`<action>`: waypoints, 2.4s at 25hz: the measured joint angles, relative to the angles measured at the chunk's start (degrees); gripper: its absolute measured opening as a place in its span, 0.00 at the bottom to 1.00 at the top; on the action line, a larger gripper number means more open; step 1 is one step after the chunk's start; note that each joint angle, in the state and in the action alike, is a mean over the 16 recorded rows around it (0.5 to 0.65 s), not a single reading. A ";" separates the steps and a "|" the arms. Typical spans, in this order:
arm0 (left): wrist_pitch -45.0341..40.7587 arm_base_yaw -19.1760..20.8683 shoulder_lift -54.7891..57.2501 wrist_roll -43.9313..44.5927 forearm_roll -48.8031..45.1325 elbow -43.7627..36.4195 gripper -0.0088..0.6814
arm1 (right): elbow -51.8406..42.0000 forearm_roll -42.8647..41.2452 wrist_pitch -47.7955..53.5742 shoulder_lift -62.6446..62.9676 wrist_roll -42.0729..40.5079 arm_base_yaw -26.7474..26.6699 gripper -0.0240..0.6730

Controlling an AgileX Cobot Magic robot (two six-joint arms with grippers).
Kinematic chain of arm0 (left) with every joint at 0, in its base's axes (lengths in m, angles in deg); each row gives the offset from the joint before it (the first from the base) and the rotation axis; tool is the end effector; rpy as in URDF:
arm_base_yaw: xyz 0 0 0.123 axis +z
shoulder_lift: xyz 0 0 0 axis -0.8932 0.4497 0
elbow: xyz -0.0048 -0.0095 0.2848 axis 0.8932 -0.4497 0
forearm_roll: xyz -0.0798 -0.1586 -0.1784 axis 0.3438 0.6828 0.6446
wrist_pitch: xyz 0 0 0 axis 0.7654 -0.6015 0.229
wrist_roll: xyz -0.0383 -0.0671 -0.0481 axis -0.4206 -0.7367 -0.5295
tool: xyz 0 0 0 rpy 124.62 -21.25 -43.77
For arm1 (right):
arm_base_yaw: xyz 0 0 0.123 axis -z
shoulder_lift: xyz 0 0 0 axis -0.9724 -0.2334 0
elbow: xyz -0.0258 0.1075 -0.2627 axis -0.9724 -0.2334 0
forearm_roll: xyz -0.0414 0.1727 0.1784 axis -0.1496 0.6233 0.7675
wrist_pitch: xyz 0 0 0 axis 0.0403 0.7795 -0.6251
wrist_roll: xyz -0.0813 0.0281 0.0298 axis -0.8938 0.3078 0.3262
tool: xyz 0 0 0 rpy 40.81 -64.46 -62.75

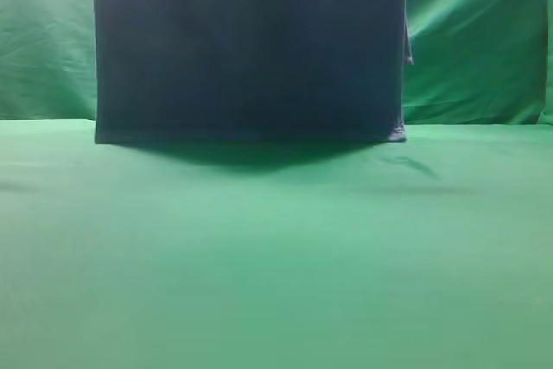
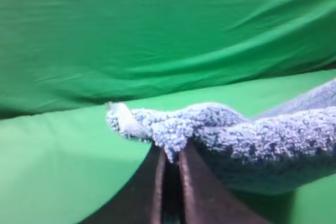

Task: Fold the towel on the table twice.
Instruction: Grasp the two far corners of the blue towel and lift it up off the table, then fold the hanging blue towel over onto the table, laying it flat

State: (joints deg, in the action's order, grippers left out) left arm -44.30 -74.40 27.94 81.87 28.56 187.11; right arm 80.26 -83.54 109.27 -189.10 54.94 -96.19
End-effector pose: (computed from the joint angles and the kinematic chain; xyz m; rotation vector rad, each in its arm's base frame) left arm 0.4180 -0.0965 0.4342 0.2004 2.1479 -0.3320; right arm 0.4289 0.1449 0.4256 -0.4540 2.1001 0.0277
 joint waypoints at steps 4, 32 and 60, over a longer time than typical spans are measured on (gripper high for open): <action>-1.52 0.00 -0.87 -0.08 0.16 -3.97 0.01 | -3.99 -0.60 3.15 0.73 0.49 0.02 0.03; 6.29 -0.33 -42.74 0.85 9.12 -66.62 0.01 | -68.45 7.41 -3.53 44.27 10.12 -4.49 0.03; 17.74 -0.36 -36.62 1.87 14.28 -77.75 0.01 | -79.41 -0.31 -13.02 38.34 20.46 -8.76 0.03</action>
State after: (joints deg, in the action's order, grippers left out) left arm -26.56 -74.76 -8.68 83.75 42.84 109.35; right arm 0.85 -83.85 96.25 -150.76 75.40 -104.95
